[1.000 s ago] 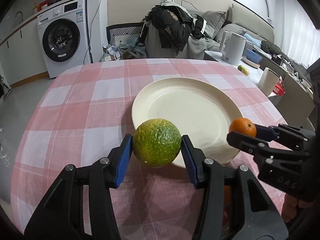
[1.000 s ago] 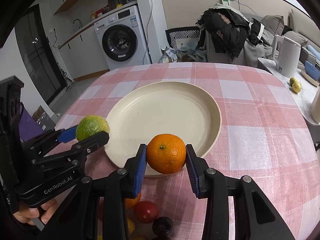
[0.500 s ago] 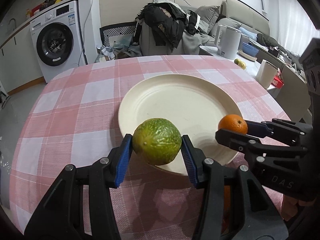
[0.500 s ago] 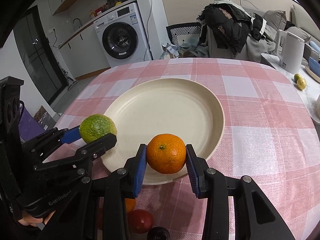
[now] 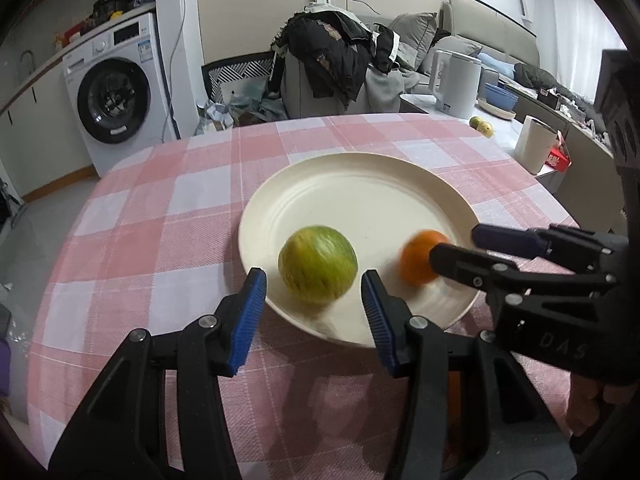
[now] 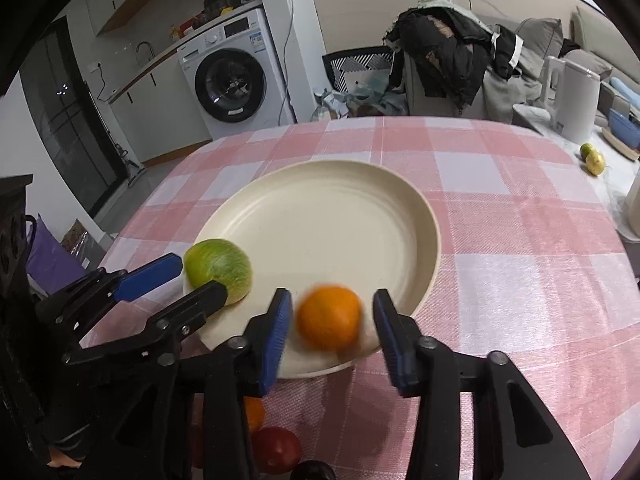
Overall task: Organize fruits
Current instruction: 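Withdraw both tools from the plate back toward the fruit, then reach the left tool to the yellow-green grapefruit and grasp it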
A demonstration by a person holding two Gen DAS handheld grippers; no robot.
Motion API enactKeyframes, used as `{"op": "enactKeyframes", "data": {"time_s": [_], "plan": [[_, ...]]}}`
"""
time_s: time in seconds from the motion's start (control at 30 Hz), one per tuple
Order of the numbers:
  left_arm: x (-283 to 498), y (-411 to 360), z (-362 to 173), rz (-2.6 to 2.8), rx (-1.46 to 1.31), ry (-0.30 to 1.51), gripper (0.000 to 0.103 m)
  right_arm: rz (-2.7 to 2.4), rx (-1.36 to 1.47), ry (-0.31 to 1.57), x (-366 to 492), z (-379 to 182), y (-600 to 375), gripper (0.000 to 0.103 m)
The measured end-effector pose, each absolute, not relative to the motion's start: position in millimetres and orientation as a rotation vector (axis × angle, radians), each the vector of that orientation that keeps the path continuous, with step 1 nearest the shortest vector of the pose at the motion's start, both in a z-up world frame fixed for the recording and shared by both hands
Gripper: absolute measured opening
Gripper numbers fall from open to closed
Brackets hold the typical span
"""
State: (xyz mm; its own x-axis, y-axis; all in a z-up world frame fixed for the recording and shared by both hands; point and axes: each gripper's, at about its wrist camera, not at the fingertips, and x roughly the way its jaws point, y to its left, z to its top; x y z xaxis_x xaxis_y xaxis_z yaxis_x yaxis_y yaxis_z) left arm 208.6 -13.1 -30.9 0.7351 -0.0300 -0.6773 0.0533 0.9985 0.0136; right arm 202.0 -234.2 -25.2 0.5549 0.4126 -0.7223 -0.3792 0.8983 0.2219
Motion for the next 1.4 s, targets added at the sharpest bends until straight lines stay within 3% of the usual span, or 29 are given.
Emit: {"op": "enactKeyframes", "data": {"time_s": [0.13,0.3,0.43,0.5,0.6,1.4], "plan": [[201.4,-9.9,-26.2,-0.016,0.032,0.722,0.061,0.460,0.042,0.844,198.7,-20.2,-239.3,0.059],[187.6,4.7,-20.6,-0.001,-0.013,0.717,0.081,0.449,0.068,0.831,193.5,-17.4,-249.6,0.084],[177.3,13.2,-18.1,-0.017,-0.047,0.731,0.086,0.453,0.081,0.826,185.4,-15.0,-254.0,0.094],[170.5,15.3,-16.2,-0.009,-0.048,0.726,0.094,0.464,0.099,0.825,181.1,-14.0,-256.0,0.101],[160.4,18.4,-13.5,0.021,-0.043,0.719,0.102,0.486,0.111,0.819,174.4,-12.7,-257.5,0.103],[67.0,-5.5,0.7,-0.031,-0.008,0.659,0.102,0.512,-0.053,0.752,90.0,-3.8,-266.9,0.103]]}}
